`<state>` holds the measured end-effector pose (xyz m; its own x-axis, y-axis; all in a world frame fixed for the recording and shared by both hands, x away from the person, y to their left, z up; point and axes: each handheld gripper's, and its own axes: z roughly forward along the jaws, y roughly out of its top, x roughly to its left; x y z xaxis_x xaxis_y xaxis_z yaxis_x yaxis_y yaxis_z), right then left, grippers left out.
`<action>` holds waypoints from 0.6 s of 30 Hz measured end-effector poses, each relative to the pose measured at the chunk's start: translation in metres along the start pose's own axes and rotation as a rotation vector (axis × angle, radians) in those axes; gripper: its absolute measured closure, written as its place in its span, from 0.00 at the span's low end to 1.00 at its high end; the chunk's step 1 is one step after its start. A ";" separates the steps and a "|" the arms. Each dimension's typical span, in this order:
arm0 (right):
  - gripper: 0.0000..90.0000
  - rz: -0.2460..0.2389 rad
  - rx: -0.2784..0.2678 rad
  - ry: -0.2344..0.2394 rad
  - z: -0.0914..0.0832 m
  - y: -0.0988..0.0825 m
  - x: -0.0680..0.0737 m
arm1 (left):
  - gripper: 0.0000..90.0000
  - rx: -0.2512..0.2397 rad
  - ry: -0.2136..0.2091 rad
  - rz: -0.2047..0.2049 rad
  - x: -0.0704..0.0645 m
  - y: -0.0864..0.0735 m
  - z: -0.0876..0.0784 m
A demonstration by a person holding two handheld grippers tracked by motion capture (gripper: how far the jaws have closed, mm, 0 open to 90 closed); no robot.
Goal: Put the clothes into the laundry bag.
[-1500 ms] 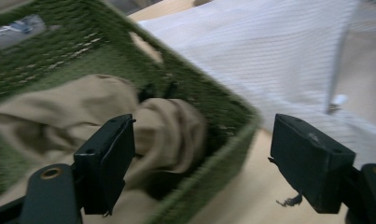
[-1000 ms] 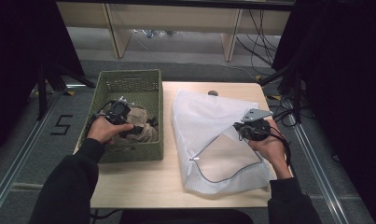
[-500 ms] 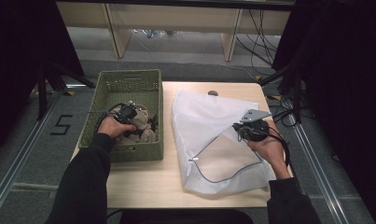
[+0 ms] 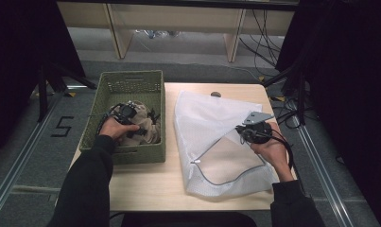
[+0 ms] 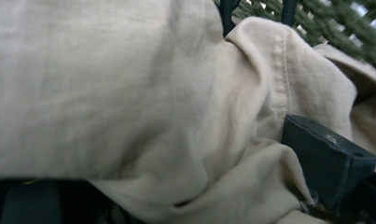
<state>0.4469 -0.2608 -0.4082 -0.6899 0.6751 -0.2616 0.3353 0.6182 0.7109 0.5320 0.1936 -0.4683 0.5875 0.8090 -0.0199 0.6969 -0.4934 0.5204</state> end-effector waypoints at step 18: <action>0.99 -0.011 0.008 0.015 0.001 0.002 0.003 | 0.79 -0.089 0.084 0.000 0.001 0.000 0.002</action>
<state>0.4459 -0.2575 -0.4083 -0.7028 0.6622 -0.2599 0.3329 0.6290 0.7025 0.5334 0.1938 -0.4703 0.5485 0.8347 0.0493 0.6557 -0.4660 0.5940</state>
